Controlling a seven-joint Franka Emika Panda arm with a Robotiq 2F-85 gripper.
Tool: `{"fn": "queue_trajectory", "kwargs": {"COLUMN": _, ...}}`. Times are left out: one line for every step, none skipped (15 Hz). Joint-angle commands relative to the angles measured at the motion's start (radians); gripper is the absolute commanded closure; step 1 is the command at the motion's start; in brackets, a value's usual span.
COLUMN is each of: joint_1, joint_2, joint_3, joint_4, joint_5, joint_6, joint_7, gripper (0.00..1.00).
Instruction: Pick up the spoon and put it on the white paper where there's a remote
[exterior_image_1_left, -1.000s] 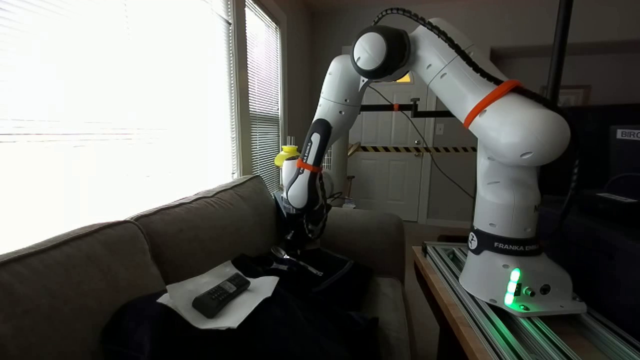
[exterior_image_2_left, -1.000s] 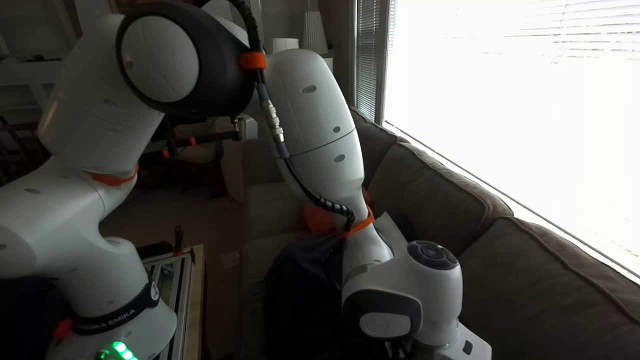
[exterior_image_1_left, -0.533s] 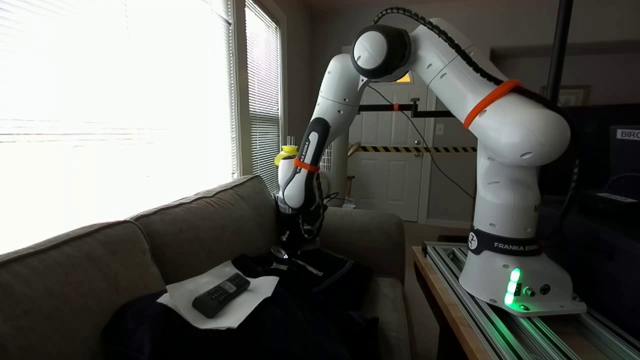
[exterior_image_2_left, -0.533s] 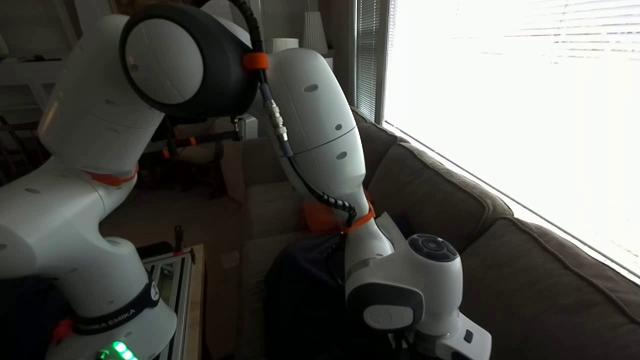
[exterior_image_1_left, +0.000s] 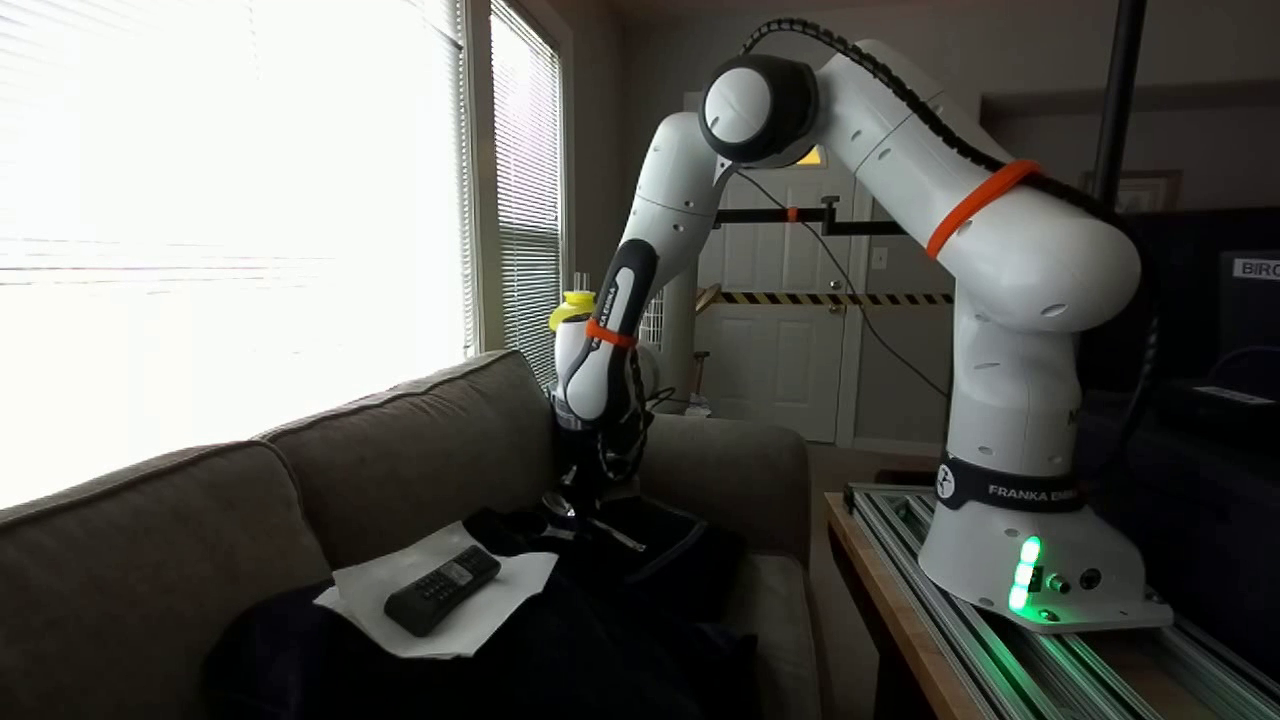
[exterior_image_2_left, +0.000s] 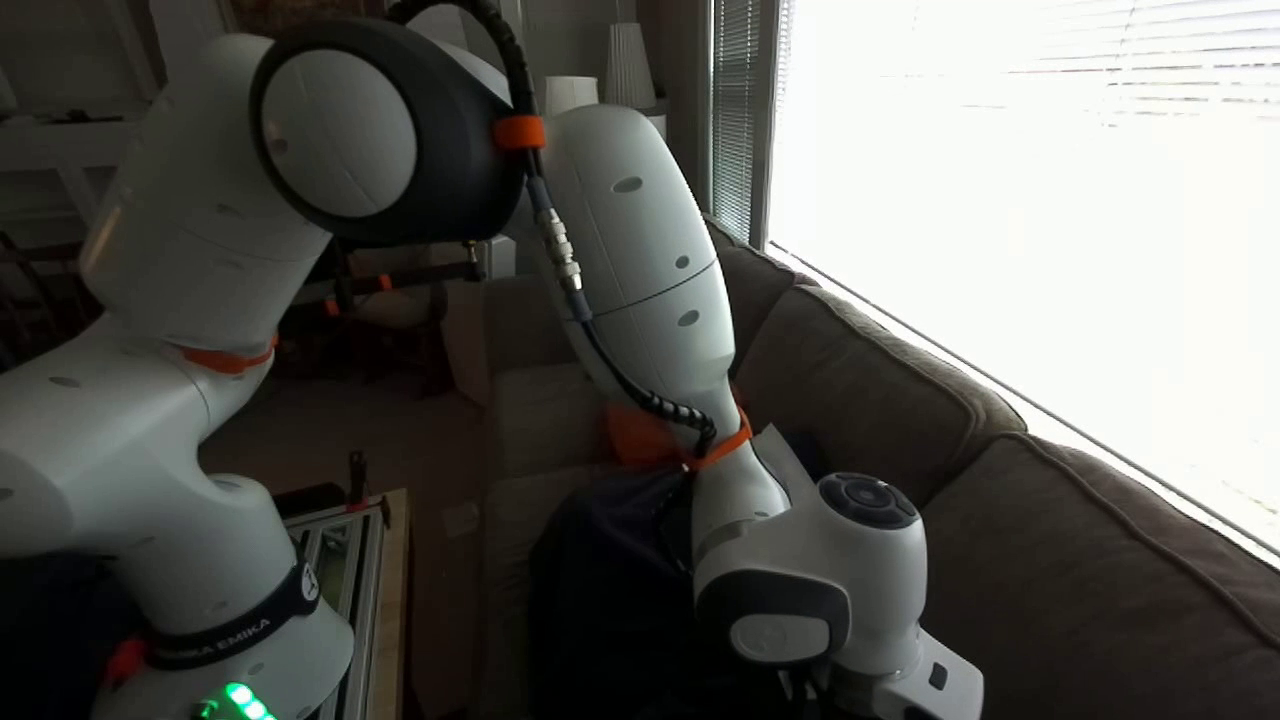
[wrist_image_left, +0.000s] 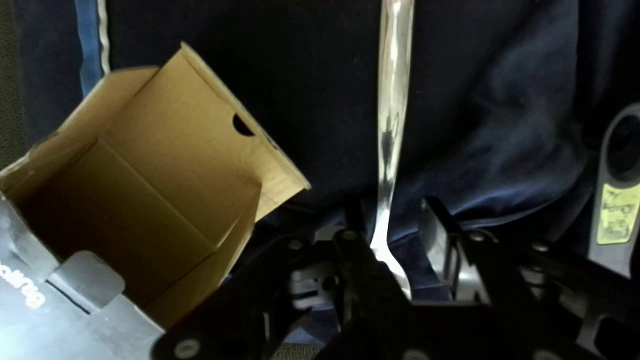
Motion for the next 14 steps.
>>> {"fn": "queue_trajectory", "kwargs": {"joint_1": -0.007, "joint_2": 0.032, "joint_3": 0.005, "joint_4": 0.024, "joint_5": -0.009, "joint_6": -0.008, "joint_7": 0.009, "gripper": 0.69}}
{"fn": "queue_trajectory", "kwargs": {"joint_1": -0.007, "joint_2": 0.034, "joint_3": 0.006, "joint_4": 0.024, "joint_5": -0.009, "joint_6": -0.009, "joint_7": 0.008, "gripper": 0.68}}
{"fn": "queue_trajectory", "kwargs": {"joint_1": -0.007, "joint_2": 0.037, "joint_3": 0.005, "joint_4": 0.025, "joint_5": -0.009, "joint_6": -0.008, "joint_7": 0.009, "gripper": 0.68}}
{"fn": "queue_trajectory", "kwargs": {"joint_1": -0.009, "joint_2": 0.041, "joint_3": 0.007, "joint_4": 0.028, "joint_5": -0.008, "joint_6": -0.01, "joint_7": 0.008, "gripper": 0.67}}
{"fn": "queue_trajectory", "kwargs": {"joint_1": -0.01, "joint_2": 0.043, "joint_3": 0.007, "joint_4": 0.028, "joint_5": -0.008, "joint_6": -0.01, "joint_7": 0.007, "gripper": 0.65}}
{"fn": "queue_trajectory", "kwargs": {"joint_1": -0.012, "joint_2": 0.046, "joint_3": 0.008, "joint_4": 0.03, "joint_5": -0.008, "joint_6": -0.011, "joint_7": 0.006, "gripper": 0.65}}
{"fn": "queue_trajectory", "kwargs": {"joint_1": -0.013, "joint_2": 0.049, "joint_3": 0.009, "joint_4": 0.032, "joint_5": -0.007, "joint_6": -0.01, "joint_7": 0.005, "gripper": 0.64}}
{"fn": "queue_trajectory", "kwargs": {"joint_1": -0.016, "joint_2": 0.049, "joint_3": 0.012, "joint_4": 0.032, "joint_5": -0.006, "joint_6": -0.011, "joint_7": 0.003, "gripper": 0.64}}
{"fn": "queue_trajectory", "kwargs": {"joint_1": -0.023, "joint_2": 0.051, "joint_3": 0.02, "joint_4": 0.034, "joint_5": -0.002, "joint_6": -0.008, "joint_7": 0.0, "gripper": 0.64}}
{"fn": "queue_trajectory", "kwargs": {"joint_1": -0.026, "joint_2": 0.052, "joint_3": 0.024, "joint_4": 0.036, "joint_5": 0.001, "joint_6": -0.004, "joint_7": -0.001, "gripper": 0.65}}
{"fn": "queue_trajectory", "kwargs": {"joint_1": -0.029, "joint_2": 0.054, "joint_3": 0.027, "joint_4": 0.038, "joint_5": 0.002, "joint_6": -0.003, "joint_7": -0.002, "gripper": 0.66}}
{"fn": "queue_trajectory", "kwargs": {"joint_1": -0.031, "joint_2": 0.057, "joint_3": 0.028, "joint_4": 0.041, "joint_5": 0.003, "joint_6": -0.003, "joint_7": -0.001, "gripper": 0.68}}
{"fn": "queue_trajectory", "kwargs": {"joint_1": -0.036, "joint_2": 0.06, "joint_3": 0.032, "joint_4": 0.045, "joint_5": 0.004, "joint_6": -0.002, "joint_7": -0.001, "gripper": 0.68}}
{"fn": "queue_trajectory", "kwargs": {"joint_1": -0.045, "joint_2": 0.063, "joint_3": 0.039, "joint_4": 0.049, "joint_5": 0.008, "joint_6": 0.003, "joint_7": -0.003, "gripper": 0.72}}
